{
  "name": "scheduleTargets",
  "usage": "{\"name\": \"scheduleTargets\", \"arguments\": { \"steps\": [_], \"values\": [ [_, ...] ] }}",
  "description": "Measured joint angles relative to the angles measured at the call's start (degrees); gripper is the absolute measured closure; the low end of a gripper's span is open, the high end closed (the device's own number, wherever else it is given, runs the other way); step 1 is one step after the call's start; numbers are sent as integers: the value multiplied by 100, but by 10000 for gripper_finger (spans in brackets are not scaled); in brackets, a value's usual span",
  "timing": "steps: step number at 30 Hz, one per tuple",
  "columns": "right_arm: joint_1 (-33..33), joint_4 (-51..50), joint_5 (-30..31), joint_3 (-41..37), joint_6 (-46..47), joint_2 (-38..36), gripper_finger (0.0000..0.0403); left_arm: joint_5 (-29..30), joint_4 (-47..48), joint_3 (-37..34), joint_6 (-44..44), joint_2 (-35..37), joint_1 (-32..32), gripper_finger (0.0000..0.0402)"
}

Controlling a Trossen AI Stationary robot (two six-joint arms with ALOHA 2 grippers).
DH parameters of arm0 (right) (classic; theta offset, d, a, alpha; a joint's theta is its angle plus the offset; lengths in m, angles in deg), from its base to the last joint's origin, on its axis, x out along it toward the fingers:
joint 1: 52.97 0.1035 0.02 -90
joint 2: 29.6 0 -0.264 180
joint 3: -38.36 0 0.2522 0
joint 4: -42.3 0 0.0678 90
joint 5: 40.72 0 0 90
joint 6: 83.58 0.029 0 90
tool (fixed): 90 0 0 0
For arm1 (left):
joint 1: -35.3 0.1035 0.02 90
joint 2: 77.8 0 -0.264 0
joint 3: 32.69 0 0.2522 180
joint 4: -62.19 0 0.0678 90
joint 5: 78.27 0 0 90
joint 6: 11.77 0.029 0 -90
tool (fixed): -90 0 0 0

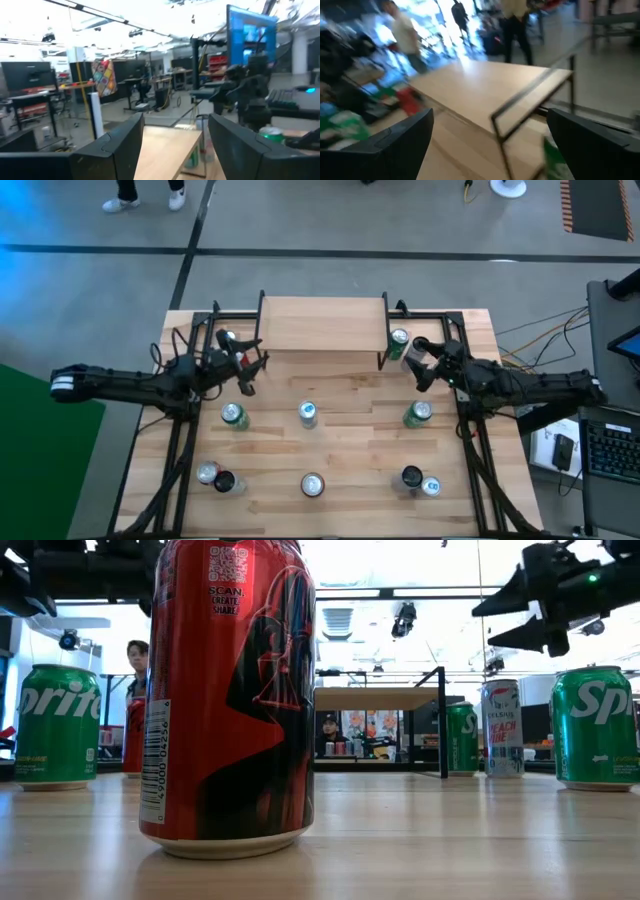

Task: Place canned beverage on shelf
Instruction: Put the top right white pink soda can on the shelf

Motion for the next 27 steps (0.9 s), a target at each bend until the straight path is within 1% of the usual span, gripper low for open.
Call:
{"name": "scheduleTargets", "arguments": {
  "steps": [2, 4, 6, 10, 14, 16, 20, 23, 25, 27],
  "values": [
    [0, -493, 250, 331, 89, 300, 24, 110, 7, 0, 25, -51, 37, 190],
    [-4, -1126, 374, 710, 298, 601, 24, 153, 2, 0, 21, -96, 80, 190],
    [-41, -1743, 367, 1082, 549, 874, 24, 157, 7, 0, -21, -138, 95, 190],
    [-165, -3094, 333, 1829, 1023, 1366, 24, -109, -8, 0, -29, -226, 93, 190],
    [-300, -4279, 289, 2495, 1368, 1814, 24, -135, -30, 0, -48, -262, 96, 190],
    [-356, -4540, 179, 2713, 1334, 1981, 24, -135, -25, 0, -72, -268, 99, 190],
    [-376, -4526, 83, 2904, 863, 2228, 24, -135, 43, 0, -77, -273, 99, 191],
    [-376, -4494, 76, 2957, 750, 2428, 24, -135, 87, 0, -77, -274, 103, 191],
    [-376, -4492, 196, 2987, 541, 2532, 24, -135, 168, 0, -81, -268, 113, 191],
    [-376, -4490, 466, 2995, 449, 2631, 24, -137, 252, 0, -134, -268, 133, 191]
  ]
}}
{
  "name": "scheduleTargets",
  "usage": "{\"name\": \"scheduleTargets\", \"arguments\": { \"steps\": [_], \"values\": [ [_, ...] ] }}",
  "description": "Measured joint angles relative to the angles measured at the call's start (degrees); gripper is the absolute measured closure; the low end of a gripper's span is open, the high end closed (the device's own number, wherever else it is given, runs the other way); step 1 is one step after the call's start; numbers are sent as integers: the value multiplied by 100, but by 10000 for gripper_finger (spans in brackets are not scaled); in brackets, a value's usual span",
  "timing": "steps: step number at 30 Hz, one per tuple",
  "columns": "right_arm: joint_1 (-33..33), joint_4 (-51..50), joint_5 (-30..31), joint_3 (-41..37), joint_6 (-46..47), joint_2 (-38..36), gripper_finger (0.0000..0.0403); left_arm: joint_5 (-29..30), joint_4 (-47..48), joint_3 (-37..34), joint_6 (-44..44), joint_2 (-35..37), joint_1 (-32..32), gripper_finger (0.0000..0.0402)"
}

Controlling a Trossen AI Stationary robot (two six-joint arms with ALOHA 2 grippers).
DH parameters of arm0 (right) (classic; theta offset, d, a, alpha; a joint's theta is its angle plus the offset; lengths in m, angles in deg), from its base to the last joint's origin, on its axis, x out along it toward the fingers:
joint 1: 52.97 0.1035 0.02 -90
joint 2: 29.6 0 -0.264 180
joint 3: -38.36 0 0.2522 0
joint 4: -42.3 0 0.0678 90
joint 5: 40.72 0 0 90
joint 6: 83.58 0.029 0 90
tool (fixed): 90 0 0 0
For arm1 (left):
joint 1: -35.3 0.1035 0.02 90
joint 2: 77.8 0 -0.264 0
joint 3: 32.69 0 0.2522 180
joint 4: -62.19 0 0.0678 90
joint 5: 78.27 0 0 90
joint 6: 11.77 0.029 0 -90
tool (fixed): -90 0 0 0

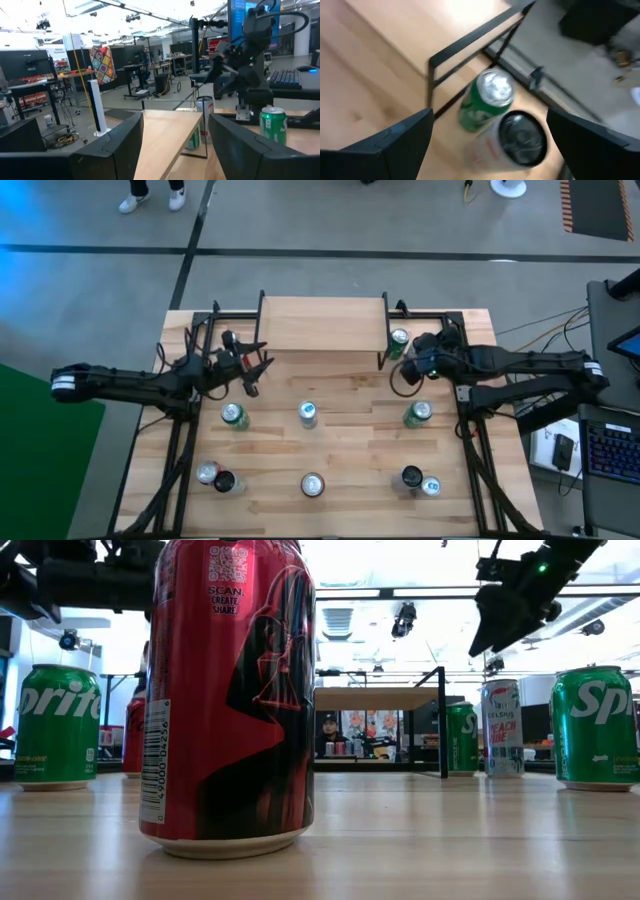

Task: Place canned beverage on shelf
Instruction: Put the top right white pink soda can on the shelf

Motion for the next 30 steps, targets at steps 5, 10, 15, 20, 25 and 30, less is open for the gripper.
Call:
{"name": "scheduleTargets", "arguments": {
  "steps": [5, 10, 15, 20, 25, 30],
  "values": [
    [0, -121, 64, -7, 123, 117, 24, -97, 124, 0, -260, -107, 79, 191],
    [0, -233, -100, -11, 138, 129, 24, -146, 114, 0, -351, -303, 135, 191],
    [0, -245, -104, -11, 177, 69, 24, -128, 177, 84, -498, -355, 158, 191],
    [46, -203, -109, -209, 500, -53, 24, -68, 924, 406, -594, -295, 153, 191],
    [422, 565, -98, -980, 766, -517, 24, -52, 1045, 451, -599, -190, 152, 198],
    [868, 1886, -132, -1796, 575, -1057, 24, -42, 748, 271, -543, -144, 160, 218]
  ]
}}
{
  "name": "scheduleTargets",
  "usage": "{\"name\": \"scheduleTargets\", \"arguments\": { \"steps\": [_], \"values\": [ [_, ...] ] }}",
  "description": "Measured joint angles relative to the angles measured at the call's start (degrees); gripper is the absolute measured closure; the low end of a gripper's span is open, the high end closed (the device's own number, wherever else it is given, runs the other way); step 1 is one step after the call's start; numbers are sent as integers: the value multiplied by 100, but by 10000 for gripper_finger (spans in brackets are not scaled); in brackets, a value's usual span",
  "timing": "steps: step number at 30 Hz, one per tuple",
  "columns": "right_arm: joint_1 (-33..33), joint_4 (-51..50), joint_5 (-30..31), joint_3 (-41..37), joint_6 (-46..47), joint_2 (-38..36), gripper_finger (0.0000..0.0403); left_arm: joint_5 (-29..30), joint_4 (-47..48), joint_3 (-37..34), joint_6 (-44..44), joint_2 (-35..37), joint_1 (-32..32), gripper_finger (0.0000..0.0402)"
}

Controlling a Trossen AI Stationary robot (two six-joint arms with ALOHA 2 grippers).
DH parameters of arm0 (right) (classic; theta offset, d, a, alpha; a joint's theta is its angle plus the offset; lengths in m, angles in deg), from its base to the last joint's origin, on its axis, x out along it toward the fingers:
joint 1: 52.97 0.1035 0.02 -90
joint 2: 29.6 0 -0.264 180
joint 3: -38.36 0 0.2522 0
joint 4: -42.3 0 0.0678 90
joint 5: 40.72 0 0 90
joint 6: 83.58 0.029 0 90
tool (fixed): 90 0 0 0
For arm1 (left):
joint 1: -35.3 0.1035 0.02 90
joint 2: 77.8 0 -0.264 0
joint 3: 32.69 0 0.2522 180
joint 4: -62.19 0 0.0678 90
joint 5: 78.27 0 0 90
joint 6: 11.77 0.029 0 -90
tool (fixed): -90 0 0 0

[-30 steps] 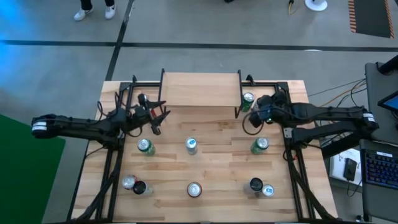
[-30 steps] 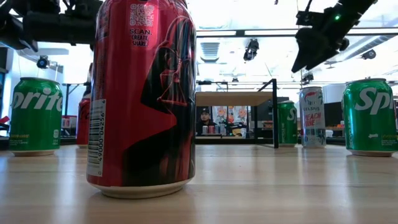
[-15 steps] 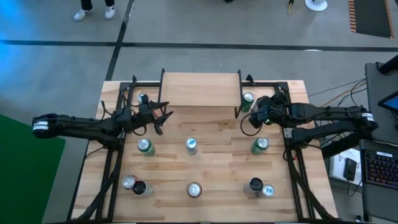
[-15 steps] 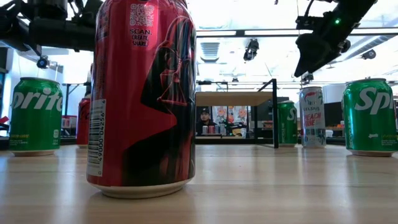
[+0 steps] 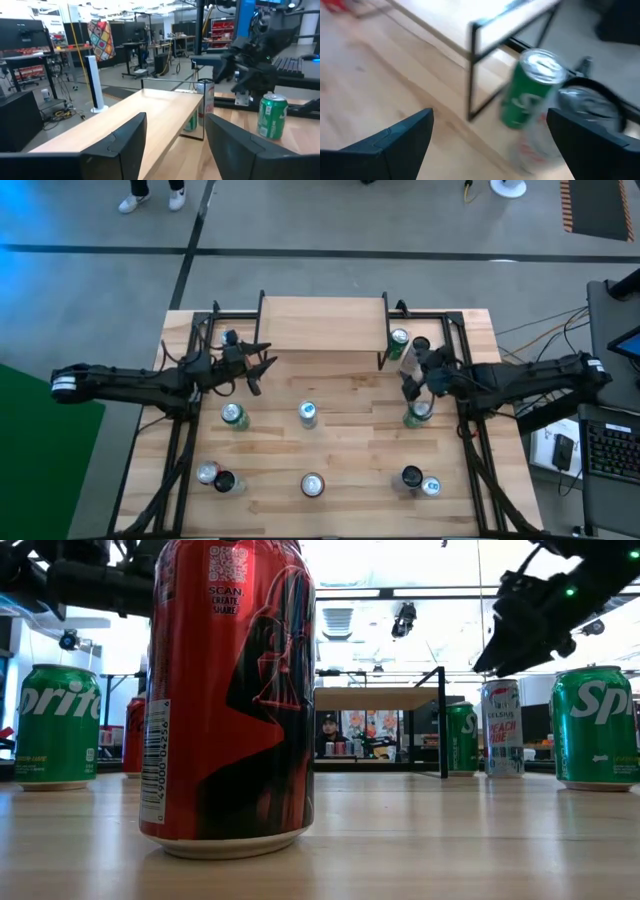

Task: Place canned beverage on shelf
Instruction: Put the top right white pink soda can on the shelf

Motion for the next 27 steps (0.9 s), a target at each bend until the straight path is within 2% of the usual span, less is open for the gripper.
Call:
{"name": "scheduleTargets", "arguments": {
  "steps": [5, 8, 15, 21, 27],
  "values": [
    [349, 1155, -295, -428, -408, -355, 24, -65, -306, -72, -48, -18, -11, 239],
    [616, 1519, -296, -503, -569, -470, 24, -83, -509, -170, -48, 40, -11, 250],
    [1258, 1908, 393, -824, -780, -684, 24, -70, -967, -669, 62, 693, -9, 280],
    [1635, 3034, 482, -1557, -855, -887, 24, -279, -529, -756, 42, 1472, -16, 297],
    [1880, 3860, 450, -1969, -1206, -1043, 24, -313, -42, -763, 103, 1756, -17, 304]
  ]
}}
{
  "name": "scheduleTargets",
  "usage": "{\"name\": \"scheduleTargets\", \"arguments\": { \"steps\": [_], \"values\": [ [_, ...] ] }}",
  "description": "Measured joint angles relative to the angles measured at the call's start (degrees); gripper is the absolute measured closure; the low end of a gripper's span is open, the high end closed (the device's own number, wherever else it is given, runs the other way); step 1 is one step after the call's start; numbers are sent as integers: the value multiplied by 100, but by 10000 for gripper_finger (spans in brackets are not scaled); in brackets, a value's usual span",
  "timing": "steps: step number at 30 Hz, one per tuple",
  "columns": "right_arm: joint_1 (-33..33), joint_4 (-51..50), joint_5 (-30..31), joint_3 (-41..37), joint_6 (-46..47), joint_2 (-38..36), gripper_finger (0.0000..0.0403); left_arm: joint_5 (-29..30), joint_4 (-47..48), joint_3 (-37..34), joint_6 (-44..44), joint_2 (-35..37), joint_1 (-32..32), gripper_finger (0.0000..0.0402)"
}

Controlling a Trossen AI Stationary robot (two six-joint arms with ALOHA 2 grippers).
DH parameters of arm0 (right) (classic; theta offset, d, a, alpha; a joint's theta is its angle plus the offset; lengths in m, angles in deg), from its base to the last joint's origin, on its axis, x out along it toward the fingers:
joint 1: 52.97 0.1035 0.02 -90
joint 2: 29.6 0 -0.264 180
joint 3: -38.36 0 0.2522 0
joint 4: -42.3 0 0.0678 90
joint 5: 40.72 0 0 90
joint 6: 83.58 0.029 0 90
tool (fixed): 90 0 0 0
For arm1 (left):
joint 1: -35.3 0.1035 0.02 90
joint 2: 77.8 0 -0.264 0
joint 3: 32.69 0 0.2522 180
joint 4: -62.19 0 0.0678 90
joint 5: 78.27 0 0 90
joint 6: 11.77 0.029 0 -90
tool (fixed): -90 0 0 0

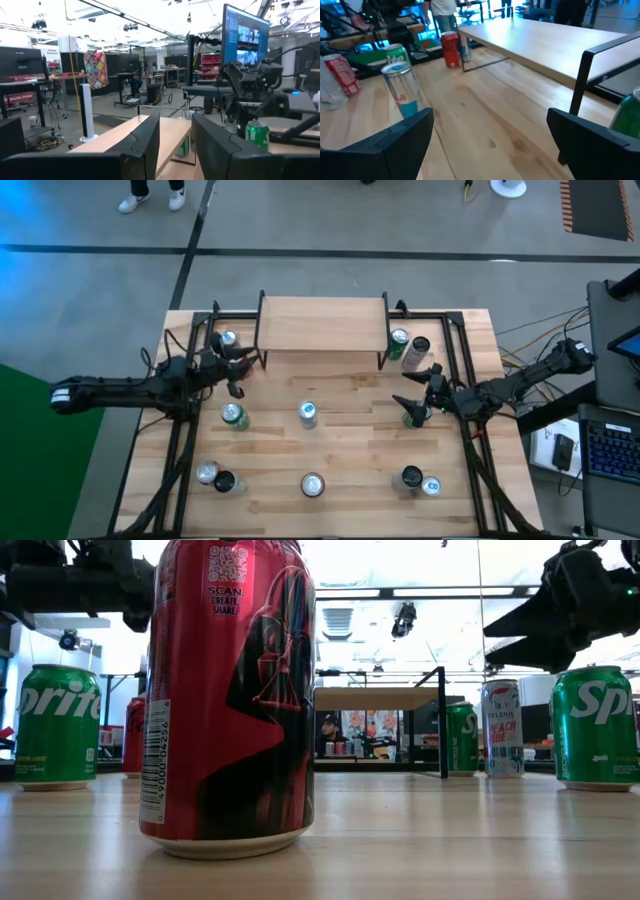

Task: Place canned beverage on shelf
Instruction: Put the top right white pink soda can on the shelf

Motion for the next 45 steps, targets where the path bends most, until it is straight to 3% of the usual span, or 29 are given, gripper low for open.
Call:
{"name": "scheduleTargets", "arguments": {
  "steps": [8, 14, 28, 32, 37, 45],
  "values": [
    [21, -221, -7, 101, -258, -301, 24, 4, -153, 7, 80, -13, 0, 304],
    [22, -300, -407, 296, -289, -433, 24, 135, -163, 9, -45, -50, -1, 304],
    [34, -572, -111, -42, -192, -1076, 24, 129, 750, -90, -241, 876, -9, 326],
    [32, -1262, -109, 444, -395, -1358, 24, 150, 751, -85, -339, 794, -9, 304],
    [29, -2296, -59, 1041, 38, -1417, 24, 155, 789, 16, -419, 692, -9, 263],
    [29, -2464, 97, 902, 328, -1377, 24, 162, 925, 30, -770, 617, -7, 241]
  ]
}}
